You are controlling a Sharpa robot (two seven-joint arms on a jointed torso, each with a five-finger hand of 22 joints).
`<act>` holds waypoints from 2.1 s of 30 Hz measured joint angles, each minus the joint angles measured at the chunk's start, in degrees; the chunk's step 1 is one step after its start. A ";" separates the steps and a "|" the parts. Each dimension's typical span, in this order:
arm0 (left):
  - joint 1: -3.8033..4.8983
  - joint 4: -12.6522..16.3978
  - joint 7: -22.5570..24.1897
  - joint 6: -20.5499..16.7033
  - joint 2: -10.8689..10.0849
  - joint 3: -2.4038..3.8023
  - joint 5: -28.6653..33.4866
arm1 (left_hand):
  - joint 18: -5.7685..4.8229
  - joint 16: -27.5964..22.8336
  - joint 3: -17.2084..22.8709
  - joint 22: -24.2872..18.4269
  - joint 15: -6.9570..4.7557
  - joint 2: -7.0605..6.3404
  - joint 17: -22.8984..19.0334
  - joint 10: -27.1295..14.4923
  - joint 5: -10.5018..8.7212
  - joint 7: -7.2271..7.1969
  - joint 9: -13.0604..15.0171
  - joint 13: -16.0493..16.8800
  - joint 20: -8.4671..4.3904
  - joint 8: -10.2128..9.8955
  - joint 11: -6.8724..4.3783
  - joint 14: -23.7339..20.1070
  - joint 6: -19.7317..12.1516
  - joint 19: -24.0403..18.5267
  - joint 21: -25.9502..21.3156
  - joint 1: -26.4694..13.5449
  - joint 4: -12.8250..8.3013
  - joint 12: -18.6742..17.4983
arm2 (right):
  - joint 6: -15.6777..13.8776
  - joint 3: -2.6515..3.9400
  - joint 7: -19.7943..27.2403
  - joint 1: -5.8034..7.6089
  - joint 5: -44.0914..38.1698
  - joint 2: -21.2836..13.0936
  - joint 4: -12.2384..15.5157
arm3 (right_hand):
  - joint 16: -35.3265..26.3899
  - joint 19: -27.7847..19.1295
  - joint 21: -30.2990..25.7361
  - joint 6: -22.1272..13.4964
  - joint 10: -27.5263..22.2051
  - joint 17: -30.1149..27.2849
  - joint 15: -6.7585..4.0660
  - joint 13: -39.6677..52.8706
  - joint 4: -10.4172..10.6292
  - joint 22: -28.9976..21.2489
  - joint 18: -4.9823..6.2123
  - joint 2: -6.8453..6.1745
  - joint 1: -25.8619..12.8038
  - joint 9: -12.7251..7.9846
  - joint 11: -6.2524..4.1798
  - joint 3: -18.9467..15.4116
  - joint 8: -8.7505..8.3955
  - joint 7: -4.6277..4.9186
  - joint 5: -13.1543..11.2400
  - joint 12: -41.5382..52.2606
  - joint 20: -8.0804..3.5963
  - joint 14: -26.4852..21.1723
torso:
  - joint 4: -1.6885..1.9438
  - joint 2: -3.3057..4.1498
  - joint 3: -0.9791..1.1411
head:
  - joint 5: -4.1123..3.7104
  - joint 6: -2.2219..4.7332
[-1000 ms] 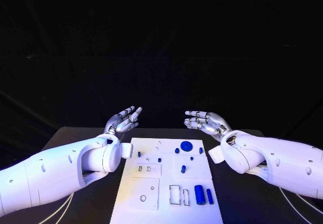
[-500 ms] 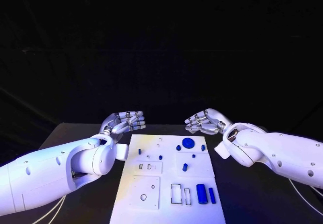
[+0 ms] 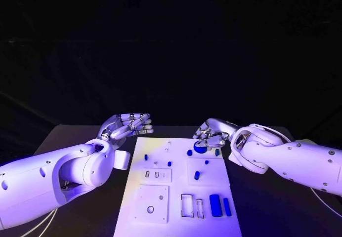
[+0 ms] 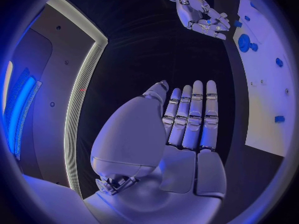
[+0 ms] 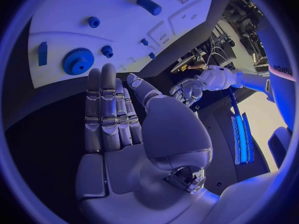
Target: Assemble the parts on the task board
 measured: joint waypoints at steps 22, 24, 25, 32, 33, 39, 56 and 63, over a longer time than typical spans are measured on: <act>0.95 3.68 -0.66 1.04 -1.45 0.11 -0.61 | 0.00 -0.77 0.31 -0.25 0.20 -0.31 -0.01 0.08 0.00 0.21 -0.08 0.01 0.00 -0.59 0.08 0.19 0.20 0.00 0.00 -0.31 0.32 -0.99 | 3.14 0.06 -4.23 0.49 -17.38 2.60 0.90 | 54.78 13.60 36.40 0.00 -4.12 51.41 -0.29 1.94 4.83 42.93 -4.05 -3.07 0.99 -0.01 0.10 3.63 -0.51 -0.01 1.31 -0.60 -0.72 0.28 | 0.32 2.83 0.09 | -0.15 0.10; 1.05 3.74 -0.73 1.05 -1.45 0.11 -0.62 | 0.00 -0.91 0.31 -0.27 0.20 -0.31 -0.01 0.08 0.00 0.21 -0.08 0.01 0.00 -0.59 0.08 0.19 0.20 -0.01 0.00 -0.31 0.32 -0.99 | 3.70 0.06 -4.45 0.48 -18.11 2.93 0.58 | 55.07 13.60 36.48 0.00 -4.12 51.73 -0.29 1.93 4.99 43.36 -4.05 -3.07 0.99 0.04 0.10 3.79 -0.51 0.00 1.30 -0.60 -0.72 0.29 | 0.37 2.94 0.10 | -0.18 0.03; 1.09 3.76 -0.77 1.06 -1.46 0.12 -0.63 | 0.00 -0.91 0.31 -0.30 0.20 -0.31 -0.02 0.08 0.00 0.21 -0.08 0.01 0.01 -0.59 0.08 0.19 0.20 -0.01 0.00 -0.31 0.32 -0.99 | 3.92 0.06 -4.52 0.47 -18.39 3.04 0.46 | 55.07 13.60 36.67 0.00 -4.25 51.79 -0.29 1.93 5.00 43.44 -4.05 -3.07 0.99 0.04 0.24 3.80 -0.51 0.00 1.30 -0.60 -0.72 0.29 | 0.40 3.03 0.10 | -0.20 0.00; 1.38 3.98 -0.91 1.08 -1.50 0.12 -0.66 | 0.00 -0.91 0.31 -0.30 0.20 -0.31 -0.02 0.08 0.00 0.21 -0.07 0.01 0.00 -0.59 0.08 0.19 0.20 -0.01 0.00 -0.31 0.32 -1.19 | 5.29 0.05 -5.12 0.44 -20.25 3.96 -0.28 | 55.63 13.60 37.09 0.06 -4.74 52.22 -0.29 1.93 5.21 44.17 -4.04 -3.07 0.99 0.04 0.31 4.02 -0.51 -0.06 1.30 -0.84 -0.72 0.28 | 0.57 3.57 0.14 | -0.38 -0.08; 1.44 4.02 -0.91 1.08 -1.52 0.12 -0.66 | 0.00 -0.91 0.31 -0.30 0.20 -0.30 -0.02 0.08 0.00 0.21 -0.07 0.01 0.01 -0.59 0.08 0.19 0.19 -0.01 -0.01 -0.31 0.32 -1.19 | 5.43 0.05 -5.25 0.44 -20.48 4.03 -0.34 | 55.78 13.60 37.36 0.18 -4.74 52.36 -0.29 1.93 5.21 44.38 -4.05 -3.07 0.99 0.04 0.31 4.02 -0.51 -0.19 1.30 -0.85 -0.72 0.28 | 0.60 3.65 0.13 | -0.42 -0.08; 1.70 4.22 -0.91 1.07 -1.71 0.12 -0.67 | 0.00 -0.91 0.31 -0.30 0.20 -0.30 -0.02 0.07 0.00 0.21 -0.07 0.01 0.01 -0.59 0.08 0.19 0.19 -0.01 0.00 -0.31 0.32 -1.19 | 6.26 0.04 -6.33 0.40 -21.83 4.39 -0.76 | 56.29 13.60 37.44 0.18 -5.14 52.71 -0.29 1.92 5.71 44.81 -4.05 -3.76 0.30 0.04 0.31 3.84 -0.73 -0.18 1.30 -0.85 -0.72 0.28 | 0.73 4.10 0.17 | -0.49 -0.09; 2.18 4.45 -0.91 1.05 -1.97 0.13 -0.70 | -0.01 -1.22 0.47 -0.37 0.20 -0.30 -0.03 0.27 0.00 0.21 -0.07 0.01 0.01 -0.68 0.29 0.19 0.19 -0.01 -0.01 -0.31 0.48 -1.19 | 7.89 0.04 -8.25 0.27 -23.55 5.07 -1.73 | 57.19 13.80 39.09 1.26 -4.99 53.56 -0.29 2.24 6.89 46.81 -4.04 -3.73 0.32 0.27 0.16 4.41 -0.72 -0.61 1.18 -0.54 -0.51 0.28 | 0.91 4.84 0.23 | -0.06 -0.36; 2.22 4.43 -0.99 1.05 -2.03 0.13 -0.71 | 0.00 -1.22 0.47 -0.37 0.20 -0.30 -0.03 0.27 0.00 0.21 -0.12 0.02 0.01 -0.82 0.29 0.19 0.19 -0.01 -0.01 -0.31 0.48 -1.53 | 7.93 0.09 -8.35 0.27 -23.62 5.19 -1.72 | 58.29 14.33 40.07 2.73 -3.58 54.84 -0.29 2.50 7.01 48.58 -4.66 -2.75 1.29 0.68 -0.61 5.69 -0.15 -1.30 0.50 0.26 -0.62 0.28 | 0.92 5.09 0.23 | -0.08 -0.21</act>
